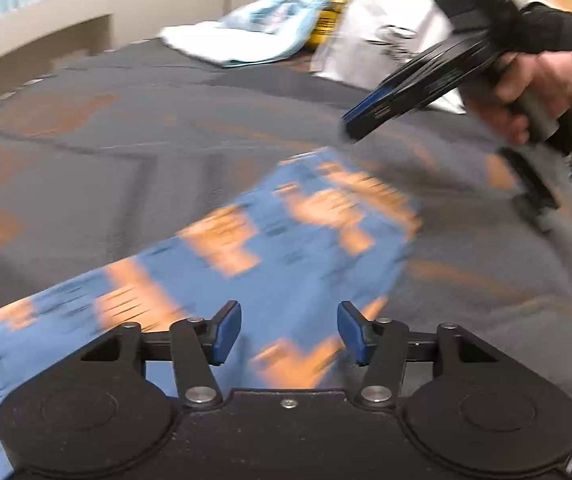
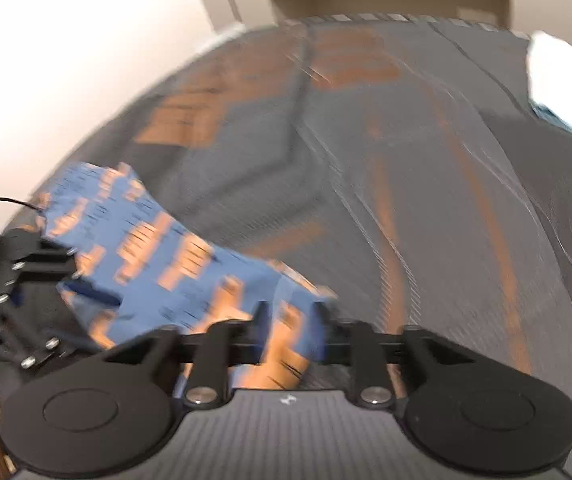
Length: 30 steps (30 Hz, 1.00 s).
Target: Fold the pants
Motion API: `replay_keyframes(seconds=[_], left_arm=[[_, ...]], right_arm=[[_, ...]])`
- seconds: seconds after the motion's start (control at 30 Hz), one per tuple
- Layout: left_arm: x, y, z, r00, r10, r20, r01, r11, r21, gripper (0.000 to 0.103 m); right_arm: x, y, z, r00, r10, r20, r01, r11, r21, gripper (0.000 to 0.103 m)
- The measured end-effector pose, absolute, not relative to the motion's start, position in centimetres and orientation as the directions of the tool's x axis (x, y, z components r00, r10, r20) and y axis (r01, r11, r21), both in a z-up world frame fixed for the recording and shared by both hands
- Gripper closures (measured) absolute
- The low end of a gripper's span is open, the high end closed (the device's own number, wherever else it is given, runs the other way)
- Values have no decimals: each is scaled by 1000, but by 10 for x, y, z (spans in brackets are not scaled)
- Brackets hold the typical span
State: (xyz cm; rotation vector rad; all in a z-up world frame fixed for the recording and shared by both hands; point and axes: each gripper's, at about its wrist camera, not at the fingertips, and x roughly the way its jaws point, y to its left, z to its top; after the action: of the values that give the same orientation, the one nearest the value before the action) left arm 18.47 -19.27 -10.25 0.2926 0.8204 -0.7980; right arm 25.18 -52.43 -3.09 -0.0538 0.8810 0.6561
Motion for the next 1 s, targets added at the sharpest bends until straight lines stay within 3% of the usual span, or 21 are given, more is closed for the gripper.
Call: replay_keyframes(seconds=[0.03,0.33,0.57,1.0], left_arm=[[188,-173,-101,433,-493,-755,710,702,-51,45],[230,-50,-100,500,-311,-808,539,842,10,44],[233,-20,-115,489,-347,-800,533,845,-41,41],[230,-11,-121,502,-381,-776,523,849,-79,38]], right_arm=[[254,-509,-24,454,531,-716,-585,783,210,50],[339,-322,-26,320,656,-683,-734,628,259,51],[387,-187,-59,185,661,-727,-810,522,269,68],[409,-133,-90,88,589,-804,-840,477,258,71]])
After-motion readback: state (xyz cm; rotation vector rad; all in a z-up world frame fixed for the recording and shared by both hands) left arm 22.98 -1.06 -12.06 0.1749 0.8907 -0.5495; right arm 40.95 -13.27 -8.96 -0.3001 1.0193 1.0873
